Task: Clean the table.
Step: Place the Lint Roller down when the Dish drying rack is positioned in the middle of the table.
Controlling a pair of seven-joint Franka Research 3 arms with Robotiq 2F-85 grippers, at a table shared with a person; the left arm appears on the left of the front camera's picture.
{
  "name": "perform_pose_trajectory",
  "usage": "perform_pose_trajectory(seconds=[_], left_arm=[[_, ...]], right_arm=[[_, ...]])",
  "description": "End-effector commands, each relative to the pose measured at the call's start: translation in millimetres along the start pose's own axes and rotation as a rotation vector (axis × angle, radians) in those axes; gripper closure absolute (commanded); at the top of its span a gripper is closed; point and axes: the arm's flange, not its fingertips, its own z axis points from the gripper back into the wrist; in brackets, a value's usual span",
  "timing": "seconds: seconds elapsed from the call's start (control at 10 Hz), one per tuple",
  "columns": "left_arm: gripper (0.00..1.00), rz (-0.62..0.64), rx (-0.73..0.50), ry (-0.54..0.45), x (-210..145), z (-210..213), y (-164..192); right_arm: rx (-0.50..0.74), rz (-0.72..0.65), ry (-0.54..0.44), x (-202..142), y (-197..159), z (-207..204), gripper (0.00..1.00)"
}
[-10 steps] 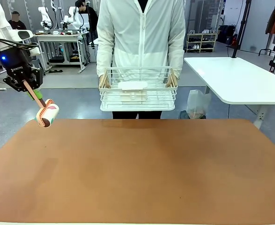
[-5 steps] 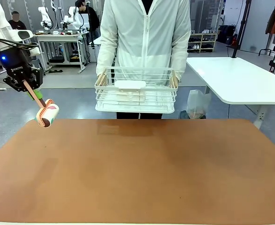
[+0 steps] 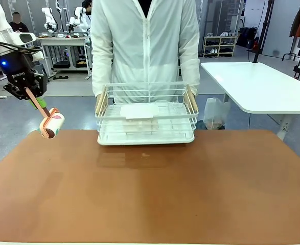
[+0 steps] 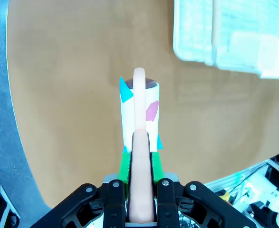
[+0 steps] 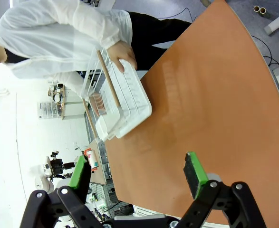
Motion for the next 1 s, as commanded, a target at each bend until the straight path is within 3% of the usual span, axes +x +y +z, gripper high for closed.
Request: perform_pose_trajectory(seconds=[0.0, 0.9], left_arm=[[0.79, -0.001, 0.004, -0.008, 2.5, 4.0, 0.5], [0.79, -0.001, 0.004, -0.008, 2.5, 4.0, 0.5]], right_arm=[[0.019, 0.015, -0.004, -1.9, 0.7, 0.2, 0.0], [0.019, 0.015, -0.004, -1.9, 0.7, 0.2, 0.0]])
